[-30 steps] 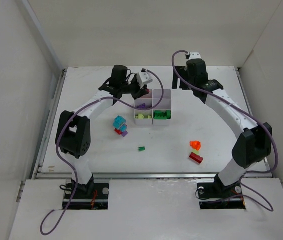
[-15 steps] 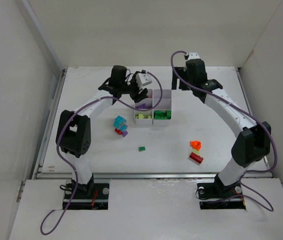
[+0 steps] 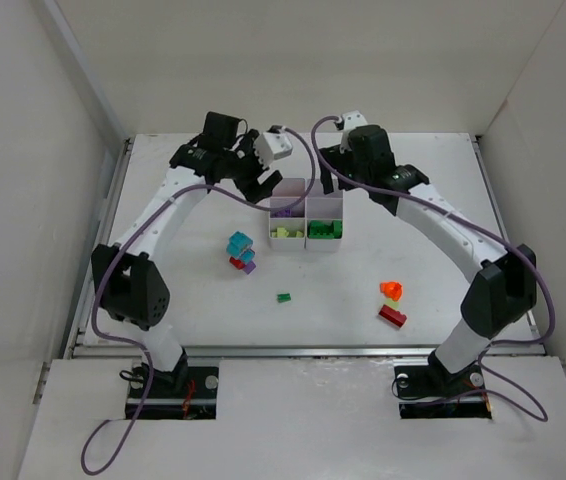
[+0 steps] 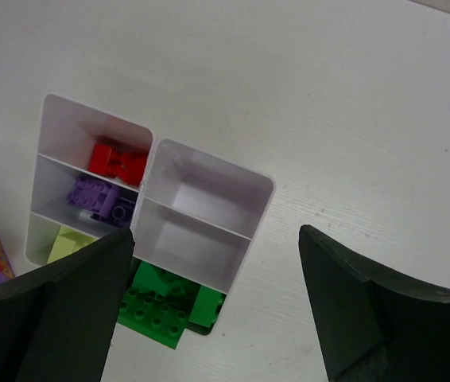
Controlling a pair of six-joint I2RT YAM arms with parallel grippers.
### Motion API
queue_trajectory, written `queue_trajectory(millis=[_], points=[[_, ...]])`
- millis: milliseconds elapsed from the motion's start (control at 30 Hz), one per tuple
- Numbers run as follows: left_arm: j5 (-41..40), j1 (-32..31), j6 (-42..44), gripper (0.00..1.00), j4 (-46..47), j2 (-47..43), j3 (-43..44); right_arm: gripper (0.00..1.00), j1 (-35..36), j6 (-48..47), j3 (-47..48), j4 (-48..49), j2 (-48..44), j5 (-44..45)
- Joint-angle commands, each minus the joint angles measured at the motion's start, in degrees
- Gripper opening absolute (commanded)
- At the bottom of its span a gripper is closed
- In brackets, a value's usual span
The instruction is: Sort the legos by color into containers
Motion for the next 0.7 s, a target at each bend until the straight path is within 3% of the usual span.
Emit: queue_trajectory(millis=[0, 200, 333, 433, 500, 667], points=[[-4.7, 0.8, 4.0, 0.77, -14.2, -6.4, -3.3, 0.9, 0.1, -1.2, -0.1, 3.4, -3.8, -1.9], [-4.7, 3.3, 0.8, 0.79, -14.1, -10.8, -12.6, 0.9, 0.6, -0.1, -1.3, 4.6, -5.0, -4.4], [1.4, 6.5, 1.2, 0.77, -13.6, -14.7, -16.5, 0.95, 3.1, -2.2, -3.2, 4.6, -6.3, -7.4], [3.2, 8.4, 3.3, 0.82, -9.2, -22.2, -25.0, 0.96, 5.9, -6.3, -3.2, 3.6, -6.9, -11.7], [3.7, 8.4, 4.7, 0.98, -5.1, -26.6, -33.5, 1.0, 6.7, -6.8, -3.2, 3.0, -6.4, -12.7], [3.0, 7.3, 1.6, 1.0, 7.0, -39.1, -47.6, 1.0, 8.7, -5.8, -1.6, 3.0, -4.6, -14.6]])
